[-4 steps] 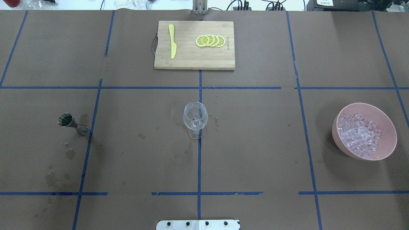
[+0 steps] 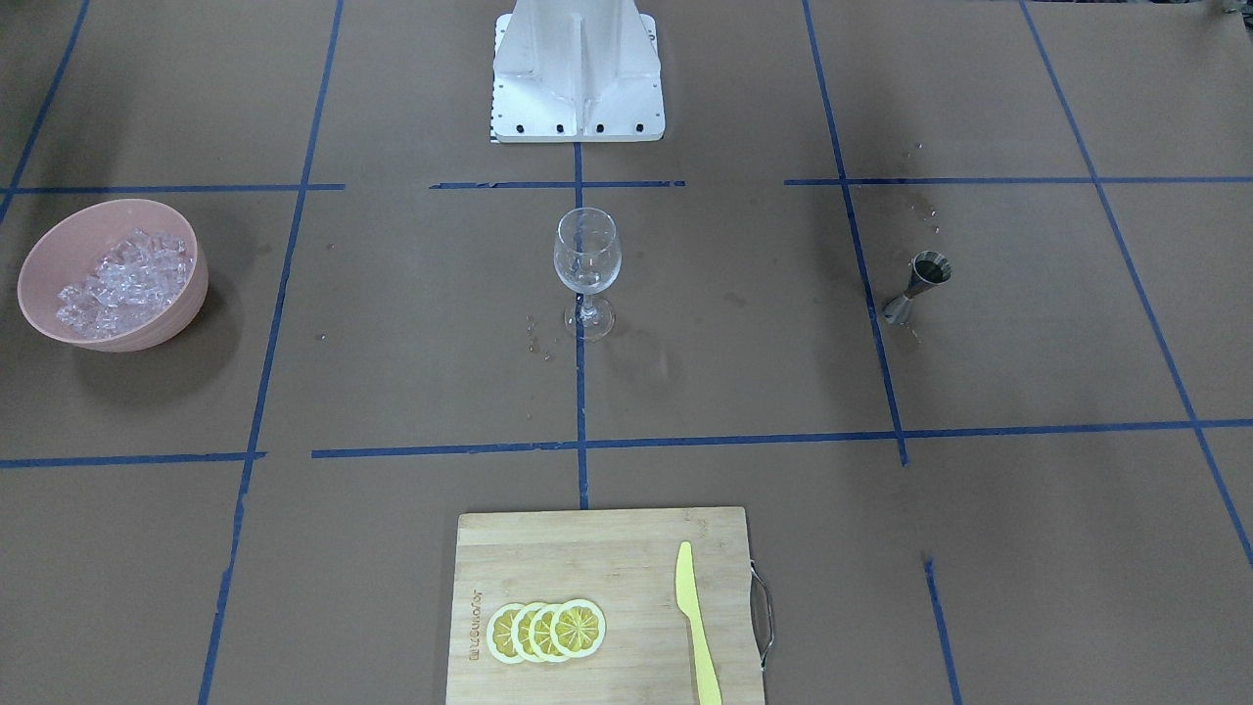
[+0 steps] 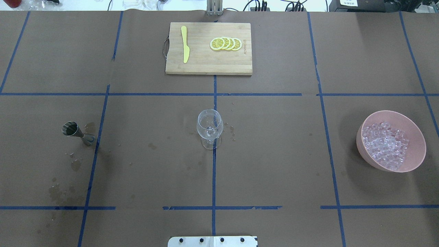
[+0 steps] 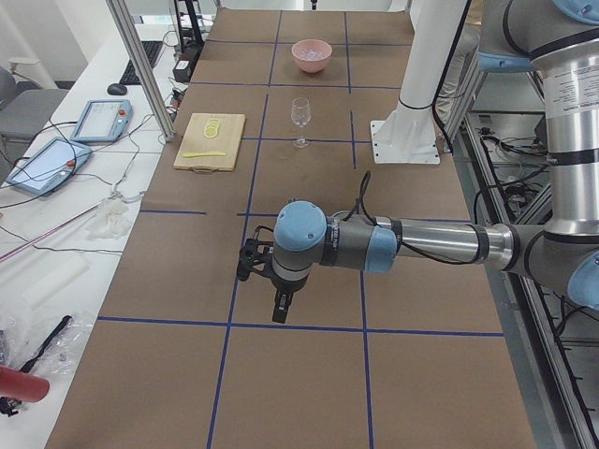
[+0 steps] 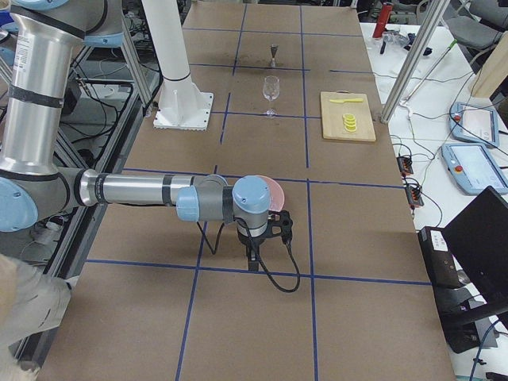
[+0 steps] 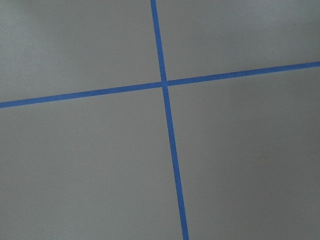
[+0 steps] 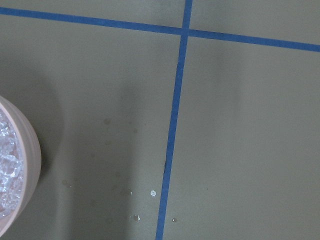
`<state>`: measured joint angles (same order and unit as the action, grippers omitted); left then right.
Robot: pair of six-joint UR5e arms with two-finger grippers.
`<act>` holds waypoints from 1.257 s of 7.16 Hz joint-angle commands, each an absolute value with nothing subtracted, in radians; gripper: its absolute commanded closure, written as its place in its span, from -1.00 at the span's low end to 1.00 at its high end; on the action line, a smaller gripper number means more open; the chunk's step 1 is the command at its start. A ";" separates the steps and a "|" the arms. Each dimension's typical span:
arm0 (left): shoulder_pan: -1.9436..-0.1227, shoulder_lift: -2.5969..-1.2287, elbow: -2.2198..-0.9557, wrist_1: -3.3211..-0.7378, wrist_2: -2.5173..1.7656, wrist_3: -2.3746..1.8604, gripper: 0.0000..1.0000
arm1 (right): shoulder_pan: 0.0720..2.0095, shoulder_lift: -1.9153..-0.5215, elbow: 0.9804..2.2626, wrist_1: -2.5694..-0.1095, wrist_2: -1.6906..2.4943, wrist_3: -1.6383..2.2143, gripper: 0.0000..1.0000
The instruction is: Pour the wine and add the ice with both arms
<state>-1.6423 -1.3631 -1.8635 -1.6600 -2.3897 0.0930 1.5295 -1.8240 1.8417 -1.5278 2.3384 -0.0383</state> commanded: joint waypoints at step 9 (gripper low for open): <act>-1.521 -1.477 -1.741 -2.740 -2.347 -0.276 -1.00 | 1.529 -1.649 1.850 -1.499 2.349 -0.026 -1.00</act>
<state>-1.5859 -1.4785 -1.7375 -2.6016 -2.3794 -0.1531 1.5294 -1.6513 1.8459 -1.5031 2.3492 -0.0288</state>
